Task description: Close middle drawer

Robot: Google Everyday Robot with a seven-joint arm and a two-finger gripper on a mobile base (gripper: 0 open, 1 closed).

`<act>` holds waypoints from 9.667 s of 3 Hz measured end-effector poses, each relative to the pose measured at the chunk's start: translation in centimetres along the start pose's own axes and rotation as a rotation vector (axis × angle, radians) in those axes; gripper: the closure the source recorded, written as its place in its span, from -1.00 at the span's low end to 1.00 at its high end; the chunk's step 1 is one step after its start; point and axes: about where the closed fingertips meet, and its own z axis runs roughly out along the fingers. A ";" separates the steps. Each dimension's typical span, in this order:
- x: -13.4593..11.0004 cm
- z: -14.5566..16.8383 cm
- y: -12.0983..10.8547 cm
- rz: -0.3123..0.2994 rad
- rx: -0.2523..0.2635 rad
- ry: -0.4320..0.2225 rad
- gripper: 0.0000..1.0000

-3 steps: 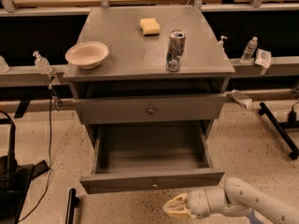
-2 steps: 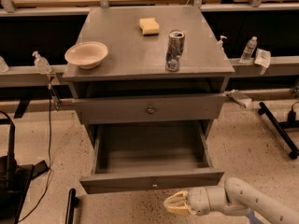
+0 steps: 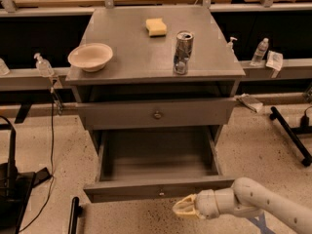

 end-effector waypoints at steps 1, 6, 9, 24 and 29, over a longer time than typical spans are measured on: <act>0.2 -1.3 -1.4 -0.071 0.072 0.161 1.00; 3.1 -5.8 -10.9 -0.197 0.333 0.344 1.00; 3.2 -5.8 -12.3 -0.165 0.355 0.301 1.00; 0.4 -2.3 -27.8 -0.116 0.523 0.197 1.00; -0.6 -4.6 -18.9 -0.172 0.343 -0.030 1.00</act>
Offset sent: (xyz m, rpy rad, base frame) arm 0.0585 -0.0685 0.0041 -0.4103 -0.2299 -0.0553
